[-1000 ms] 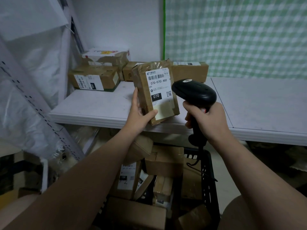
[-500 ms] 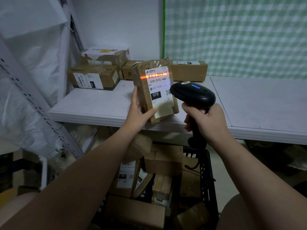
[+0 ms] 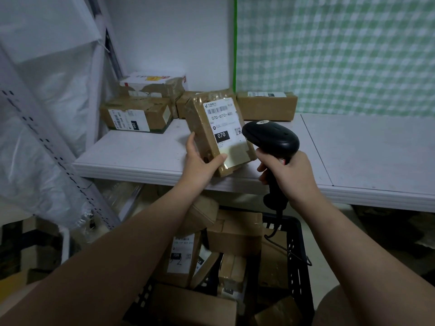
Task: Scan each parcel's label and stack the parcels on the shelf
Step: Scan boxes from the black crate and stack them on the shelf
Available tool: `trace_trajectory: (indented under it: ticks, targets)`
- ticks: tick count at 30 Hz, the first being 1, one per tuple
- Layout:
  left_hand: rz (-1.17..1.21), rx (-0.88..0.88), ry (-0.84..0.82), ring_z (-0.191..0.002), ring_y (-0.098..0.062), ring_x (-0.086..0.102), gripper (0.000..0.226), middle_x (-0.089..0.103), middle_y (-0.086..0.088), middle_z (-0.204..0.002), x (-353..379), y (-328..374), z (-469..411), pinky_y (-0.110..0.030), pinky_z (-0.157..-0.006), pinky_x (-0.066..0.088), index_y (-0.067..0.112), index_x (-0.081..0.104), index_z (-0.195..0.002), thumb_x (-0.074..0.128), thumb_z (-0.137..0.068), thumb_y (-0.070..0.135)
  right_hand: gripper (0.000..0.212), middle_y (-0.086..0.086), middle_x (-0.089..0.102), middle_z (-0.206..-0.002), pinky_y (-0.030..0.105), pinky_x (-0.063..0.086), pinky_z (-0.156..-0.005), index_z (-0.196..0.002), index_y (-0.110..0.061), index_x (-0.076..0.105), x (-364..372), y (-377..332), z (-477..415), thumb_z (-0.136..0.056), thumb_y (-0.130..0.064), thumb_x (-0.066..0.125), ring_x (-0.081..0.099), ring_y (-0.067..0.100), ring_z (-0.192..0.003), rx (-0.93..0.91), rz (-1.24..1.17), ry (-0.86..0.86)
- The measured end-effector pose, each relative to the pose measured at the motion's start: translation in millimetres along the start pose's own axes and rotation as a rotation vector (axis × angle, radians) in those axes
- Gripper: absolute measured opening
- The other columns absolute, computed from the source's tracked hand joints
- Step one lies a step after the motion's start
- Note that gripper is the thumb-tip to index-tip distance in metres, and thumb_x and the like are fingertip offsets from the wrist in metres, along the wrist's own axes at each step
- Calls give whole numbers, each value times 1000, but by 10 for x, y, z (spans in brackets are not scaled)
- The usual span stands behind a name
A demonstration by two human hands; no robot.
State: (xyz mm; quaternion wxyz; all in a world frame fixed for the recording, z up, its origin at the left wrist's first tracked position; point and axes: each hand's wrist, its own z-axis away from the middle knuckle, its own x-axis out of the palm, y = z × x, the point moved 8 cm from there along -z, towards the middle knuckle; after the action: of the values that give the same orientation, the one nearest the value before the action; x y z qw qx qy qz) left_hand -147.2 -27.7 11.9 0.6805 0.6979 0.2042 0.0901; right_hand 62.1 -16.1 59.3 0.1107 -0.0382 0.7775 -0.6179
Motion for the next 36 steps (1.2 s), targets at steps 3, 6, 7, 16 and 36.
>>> trace_trajectory:
  ticks: [3,6,7,16,36]
  targets:
    - [-205,-113,121,-132,-32,36,103,24,-11,-148,-40,2,-40,-49,-109,34,37,-3,-149,69,-77,56,20,8,70,-87,29,58,-61,-102,-12,68,69,109,-107,-88,-26,69,69,19,-72,69,-41,-12]
    - [-368,-169,104,-134,-37,33,97,15,-12,-149,-26,21,-99,-51,-109,35,29,-4,-151,54,-83,67,17,3,70,-96,26,59,-64,-104,-21,66,164,237,-196,-88,-28,69,69,17,-89,138,-70,-47]
    - [-446,-141,77,-133,-36,34,91,16,-12,-148,-11,54,-111,-48,-108,35,26,1,-151,49,-85,67,15,2,70,-98,27,59,-66,-102,-23,66,195,271,-224,-88,-28,69,69,17,-92,150,-74,-59]
    - [-1282,465,-216,-144,-27,14,63,23,-3,-157,12,345,-447,-48,-118,7,34,32,-146,57,-90,20,20,3,70,-109,40,58,-86,-104,-23,65,267,493,-466,-86,-31,71,65,20,-105,284,-160,-95]
    - [-1469,405,86,-122,-34,39,43,46,-15,-130,-153,266,-1666,-44,-93,41,17,45,-139,43,-100,36,22,20,61,-82,30,42,-54,-80,-6,65,154,758,-692,-89,-26,67,52,21,-52,447,-217,-21]
